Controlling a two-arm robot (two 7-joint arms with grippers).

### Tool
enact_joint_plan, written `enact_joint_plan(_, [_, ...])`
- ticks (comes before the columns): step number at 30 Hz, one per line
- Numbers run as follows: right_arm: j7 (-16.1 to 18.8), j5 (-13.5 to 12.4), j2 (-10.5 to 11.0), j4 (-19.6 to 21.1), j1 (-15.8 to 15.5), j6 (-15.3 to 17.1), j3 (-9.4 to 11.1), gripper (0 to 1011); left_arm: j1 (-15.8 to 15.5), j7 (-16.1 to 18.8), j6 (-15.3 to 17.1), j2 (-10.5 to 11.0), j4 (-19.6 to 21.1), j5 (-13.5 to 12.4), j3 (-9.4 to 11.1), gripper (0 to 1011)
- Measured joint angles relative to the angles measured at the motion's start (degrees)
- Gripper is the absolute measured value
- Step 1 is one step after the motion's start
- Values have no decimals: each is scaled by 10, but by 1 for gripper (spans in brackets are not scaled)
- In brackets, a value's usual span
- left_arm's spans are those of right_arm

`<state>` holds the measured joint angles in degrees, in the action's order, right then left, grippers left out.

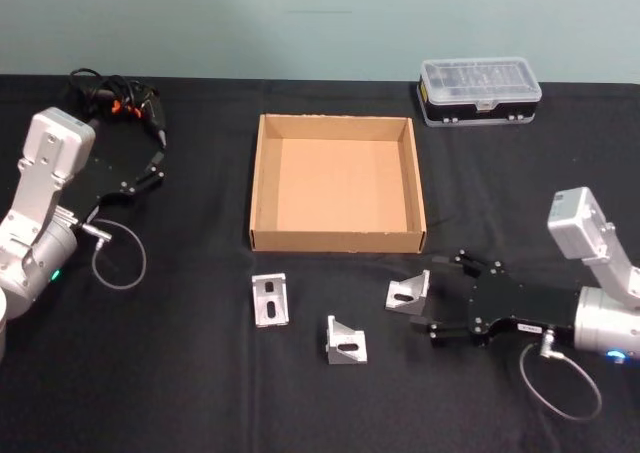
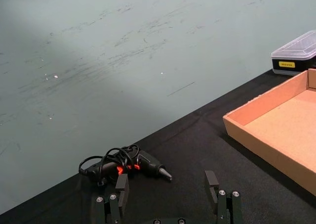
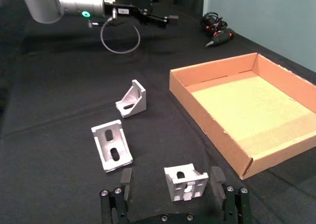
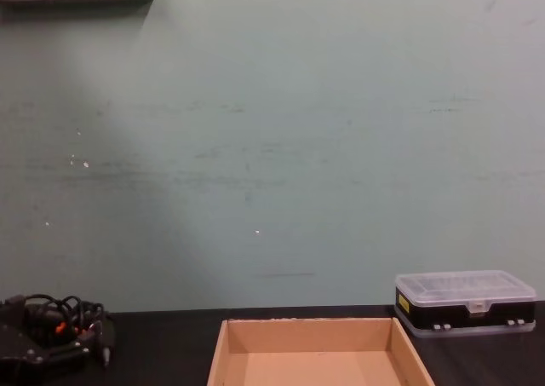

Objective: Use one hand to pick up the angle iron from the table and place it into the box.

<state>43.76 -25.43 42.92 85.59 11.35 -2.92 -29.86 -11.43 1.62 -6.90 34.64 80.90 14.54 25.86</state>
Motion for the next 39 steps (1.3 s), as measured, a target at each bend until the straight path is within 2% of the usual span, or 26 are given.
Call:
enact_joint_plan(5, [-1, 15, -20, -25, 18, 2, -10, 1000, 0, 0, 0, 0, 0, 0, 0, 1000])
enact_joint_plan(15, [-4, 28, -44, -53, 38, 10, -20, 1000, 0, 0, 0, 0, 0, 0, 0, 1000])
enact_joint_plan(18, [-4, 28, -47, -56, 42, 21, -22, 1000, 0, 0, 0, 0, 0, 0, 0, 1000])
enact_joint_plan(24, [-4, 28, -47, -56, 41, 19, -21, 1000, 0, 0, 0, 0, 0, 0, 0, 1000])
enact_joint_plan(28, [-5, 28, -46, -55, 40, 17, -21, 954, 0, 0, 0, 0, 0, 0, 0, 1000])
enact_joint_plan(32, [-5, 28, -46, -55, 40, 15, -21, 866, 0, 0, 0, 0, 0, 0, 0, 1000])
enact_joint_plan(35, [-5, 28, -45, -54, 40, 15, -20, 742, 0, 0, 0, 0, 0, 0, 0, 1000])
enact_joint_plan(37, [-5, 28, -45, -54, 40, 14, -20, 707, 0, 0, 0, 0, 0, 0, 0, 1000])
enact_joint_plan(39, [-5, 28, -45, -54, 39, 14, -20, 627, 0, 0, 0, 0, 0, 0, 0, 1000])
